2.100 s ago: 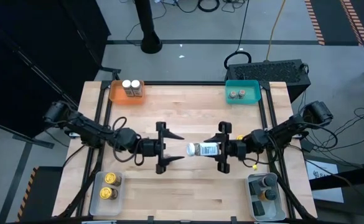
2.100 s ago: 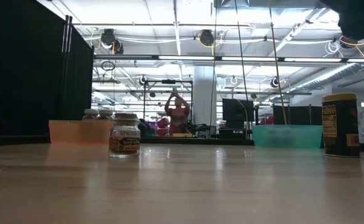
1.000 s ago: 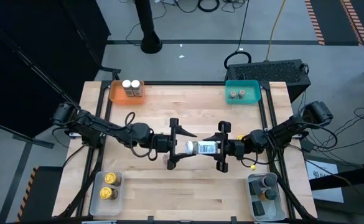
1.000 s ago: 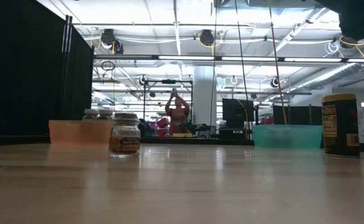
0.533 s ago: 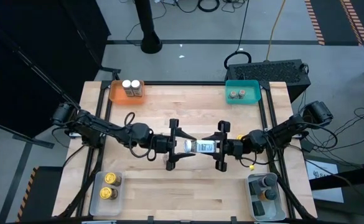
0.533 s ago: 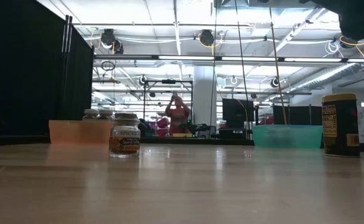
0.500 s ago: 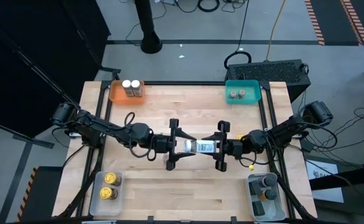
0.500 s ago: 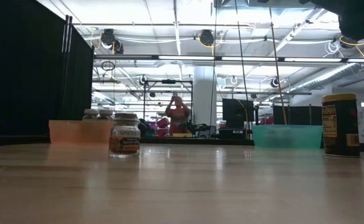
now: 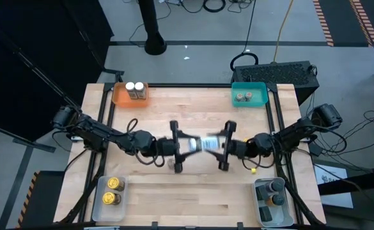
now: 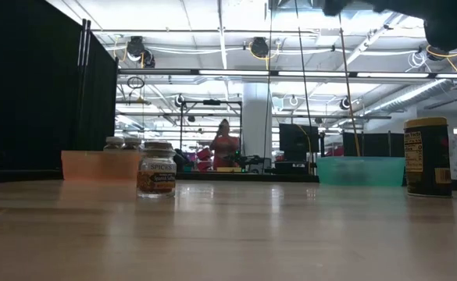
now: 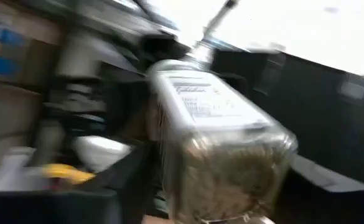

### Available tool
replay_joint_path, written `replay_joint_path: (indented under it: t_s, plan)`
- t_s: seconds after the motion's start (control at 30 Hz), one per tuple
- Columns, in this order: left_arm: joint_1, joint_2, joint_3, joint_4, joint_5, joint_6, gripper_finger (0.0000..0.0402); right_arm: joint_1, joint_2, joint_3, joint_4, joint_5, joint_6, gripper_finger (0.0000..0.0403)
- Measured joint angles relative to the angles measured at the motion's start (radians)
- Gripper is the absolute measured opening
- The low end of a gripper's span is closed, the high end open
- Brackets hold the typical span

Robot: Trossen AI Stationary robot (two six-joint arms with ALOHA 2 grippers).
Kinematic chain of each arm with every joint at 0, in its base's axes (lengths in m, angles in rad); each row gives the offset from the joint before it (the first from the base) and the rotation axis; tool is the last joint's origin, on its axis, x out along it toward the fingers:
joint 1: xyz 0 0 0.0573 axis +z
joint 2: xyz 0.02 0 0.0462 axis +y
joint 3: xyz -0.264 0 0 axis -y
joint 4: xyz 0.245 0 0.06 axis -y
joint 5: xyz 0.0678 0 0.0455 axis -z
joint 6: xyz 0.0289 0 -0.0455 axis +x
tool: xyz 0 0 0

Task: Sort spices by type
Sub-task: Put the white seasoning bottle into the orange bin

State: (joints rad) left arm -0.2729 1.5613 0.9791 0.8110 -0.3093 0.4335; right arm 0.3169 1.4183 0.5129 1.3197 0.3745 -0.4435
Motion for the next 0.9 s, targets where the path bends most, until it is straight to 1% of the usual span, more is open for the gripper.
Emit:
replay_joint_path:
  t_s: [0.1, 0.17, 0.23, 0.3, 0.37, 0.4, 0.5, 0.6, 0.67, 0.77, 0.87, 0.9]
  plan:
    - [-0.002, -0.043, 0.000, -0.083, -0.192, -0.009, 0.0206, -0.004, -0.016, 0.000, 0.015, 0.173, 0.019, 0.0310]
    - [-0.002, -0.077, -0.001, -0.167, -0.328, -0.035, 0.0206, -0.001, -0.029, 0.000, 0.017, 0.288, 0.035, 0.0338]
    - [-0.002, -0.125, -0.002, -0.258, -0.475, -0.069, 0.0206, -0.001, -0.044, 0.000, 0.005, 0.419, 0.046, 0.0350]
    - [0.012, -0.180, -0.002, -0.347, -0.610, -0.107, 0.0206, -0.003, -0.068, 0.000, -0.005, 0.523, 0.064, 0.0352]
    - [0.039, -0.240, -0.001, -0.471, -0.724, -0.160, 0.0206, -0.002, -0.099, 0.000, -0.046, 0.566, 0.083, 0.0348]
    - [0.060, -0.267, -0.001, -0.533, -0.754, -0.197, 0.0206, -0.002, -0.115, 0.000, -0.078, 0.570, 0.103, 0.0344]
    - [0.148, -0.365, 0.001, -0.746, -0.756, -0.358, 0.0206, -0.002, -0.163, 0.000, -0.168, 0.570, 0.174, 0.0337]
    - [0.278, -0.429, 0.041, -1.001, -0.733, -0.526, 0.0206, -0.002, -0.205, 0.000, -0.249, 0.569, 0.230, 0.0336]
    - [0.376, -0.435, 0.096, -1.181, -0.666, -0.640, 0.0206, -0.002, -0.226, 0.000, -0.293, 0.569, 0.256, 0.0336]
    - [0.524, -0.412, 0.205, -1.464, -0.505, -0.793, 0.0206, -0.002, -0.244, 0.000, -0.318, 0.568, 0.268, 0.0336]
    - [0.677, -0.363, 0.290, -1.723, -0.433, -0.867, 0.0206, -0.001, -0.249, 0.000, -0.338, 0.566, 0.273, 0.0336]
    - [0.718, -0.351, 0.306, -1.782, -0.410, -0.871, 0.0206, -0.001, -0.250, 0.000, -0.343, 0.566, 0.276, 0.0336]
